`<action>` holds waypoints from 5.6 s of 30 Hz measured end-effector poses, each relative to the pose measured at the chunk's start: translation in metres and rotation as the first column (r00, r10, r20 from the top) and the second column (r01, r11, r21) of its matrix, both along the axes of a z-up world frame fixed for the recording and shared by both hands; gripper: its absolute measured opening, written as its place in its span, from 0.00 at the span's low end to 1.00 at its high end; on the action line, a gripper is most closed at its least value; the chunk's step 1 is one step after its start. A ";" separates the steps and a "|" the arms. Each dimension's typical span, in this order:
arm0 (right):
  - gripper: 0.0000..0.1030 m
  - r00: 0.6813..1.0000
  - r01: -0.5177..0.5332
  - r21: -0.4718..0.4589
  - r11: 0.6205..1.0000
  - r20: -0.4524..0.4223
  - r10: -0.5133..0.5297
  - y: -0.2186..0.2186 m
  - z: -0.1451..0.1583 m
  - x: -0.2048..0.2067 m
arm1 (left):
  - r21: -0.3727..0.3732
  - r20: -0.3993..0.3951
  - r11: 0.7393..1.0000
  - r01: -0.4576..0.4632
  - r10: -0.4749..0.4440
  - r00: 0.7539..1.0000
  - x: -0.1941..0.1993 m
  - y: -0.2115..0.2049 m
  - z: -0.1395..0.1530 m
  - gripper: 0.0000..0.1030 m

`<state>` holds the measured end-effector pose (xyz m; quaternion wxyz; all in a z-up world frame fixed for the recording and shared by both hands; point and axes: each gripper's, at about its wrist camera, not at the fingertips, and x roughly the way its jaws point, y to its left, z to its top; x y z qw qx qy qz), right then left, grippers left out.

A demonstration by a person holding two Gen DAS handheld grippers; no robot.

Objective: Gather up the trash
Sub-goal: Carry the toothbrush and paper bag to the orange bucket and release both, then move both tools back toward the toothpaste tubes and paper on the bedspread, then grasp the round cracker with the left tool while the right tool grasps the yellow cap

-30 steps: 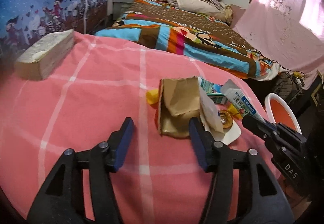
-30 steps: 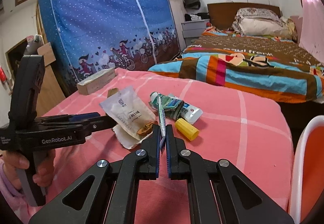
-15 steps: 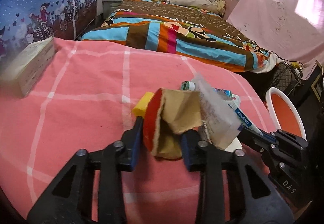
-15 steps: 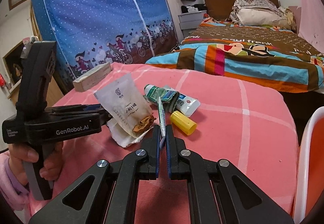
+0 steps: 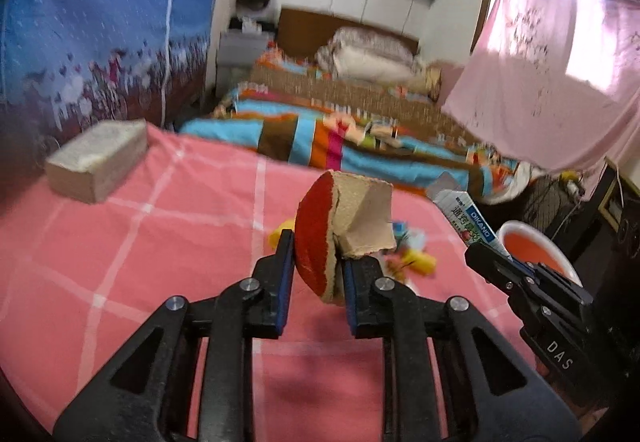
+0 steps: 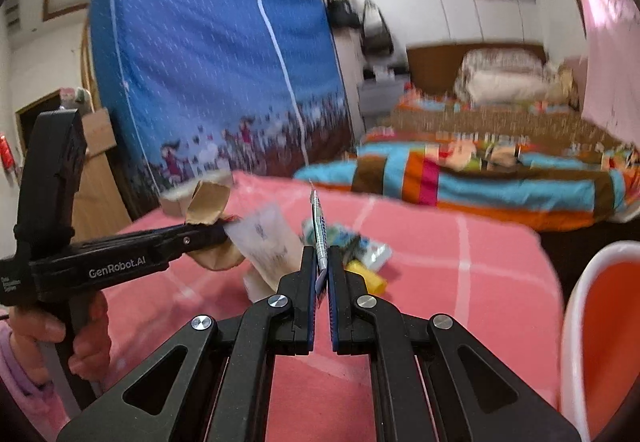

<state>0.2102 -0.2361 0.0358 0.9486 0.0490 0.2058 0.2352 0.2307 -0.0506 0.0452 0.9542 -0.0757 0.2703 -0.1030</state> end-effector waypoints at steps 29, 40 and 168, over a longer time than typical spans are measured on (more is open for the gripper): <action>0.03 0.828 0.417 0.237 0.877 0.299 -0.475 -0.172 0.051 -0.098 | 0.073 0.234 0.915 0.396 -0.402 0.885 -0.043 -0.193 0.052 0.28; 0.04 0.810 0.552 0.188 0.812 0.110 -0.576 -0.216 0.024 -0.089 | 0.015 -0.021 0.885 0.465 -0.465 0.885 -0.015 -0.252 0.021 0.29; 0.14 0.998 0.024 -0.121 0.992 -0.048 -0.030 0.007 -0.004 0.022 | 0.173 0.030 0.984 0.051 -0.057 0.998 0.006 -0.020 -0.003 0.37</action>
